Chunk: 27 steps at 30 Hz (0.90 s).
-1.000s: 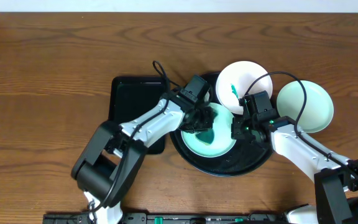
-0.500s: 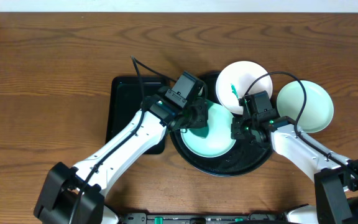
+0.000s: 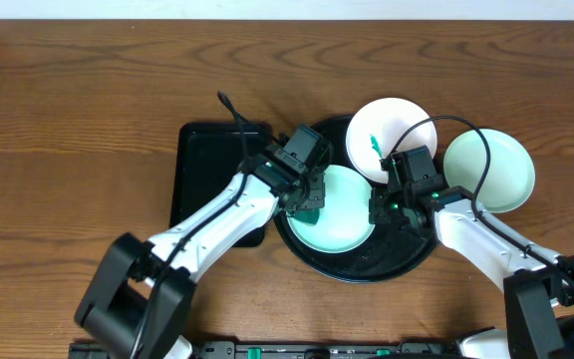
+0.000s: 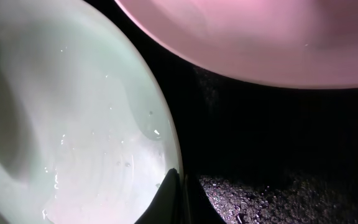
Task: Clean dirty plates on tray and stack at the side
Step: 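Scrub the green streak on the plate with the sponge, left gripper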
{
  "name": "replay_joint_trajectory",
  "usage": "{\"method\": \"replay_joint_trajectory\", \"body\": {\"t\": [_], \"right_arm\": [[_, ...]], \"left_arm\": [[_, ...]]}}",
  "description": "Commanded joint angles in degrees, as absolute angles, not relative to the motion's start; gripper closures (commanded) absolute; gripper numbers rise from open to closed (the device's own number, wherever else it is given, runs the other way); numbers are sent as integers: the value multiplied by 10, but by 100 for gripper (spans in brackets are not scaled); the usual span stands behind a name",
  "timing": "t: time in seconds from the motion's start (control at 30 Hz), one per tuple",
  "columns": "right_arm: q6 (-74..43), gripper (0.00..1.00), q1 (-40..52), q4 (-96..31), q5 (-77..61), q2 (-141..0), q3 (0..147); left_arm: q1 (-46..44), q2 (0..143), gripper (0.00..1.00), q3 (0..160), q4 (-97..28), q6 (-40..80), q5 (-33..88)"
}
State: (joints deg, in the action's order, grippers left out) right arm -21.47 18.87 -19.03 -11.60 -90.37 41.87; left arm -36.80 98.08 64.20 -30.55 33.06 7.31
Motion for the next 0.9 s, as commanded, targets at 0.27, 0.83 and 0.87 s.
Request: {"method": "replay_joint_trajectory", "body": {"t": [0.27, 0.83, 0.87], "right_arm": [[-218, 99, 192, -190, -147, -910, 414], [-218, 99, 195, -188, -149, -910, 414], [-218, 99, 197, -187, -149, -910, 414]], "left_arm": [[-366, 1030, 93, 638, -307, 336, 64], [-382, 1115, 92, 638, -298, 348, 165], [-382, 1115, 93, 638, -294, 348, 181]]}}
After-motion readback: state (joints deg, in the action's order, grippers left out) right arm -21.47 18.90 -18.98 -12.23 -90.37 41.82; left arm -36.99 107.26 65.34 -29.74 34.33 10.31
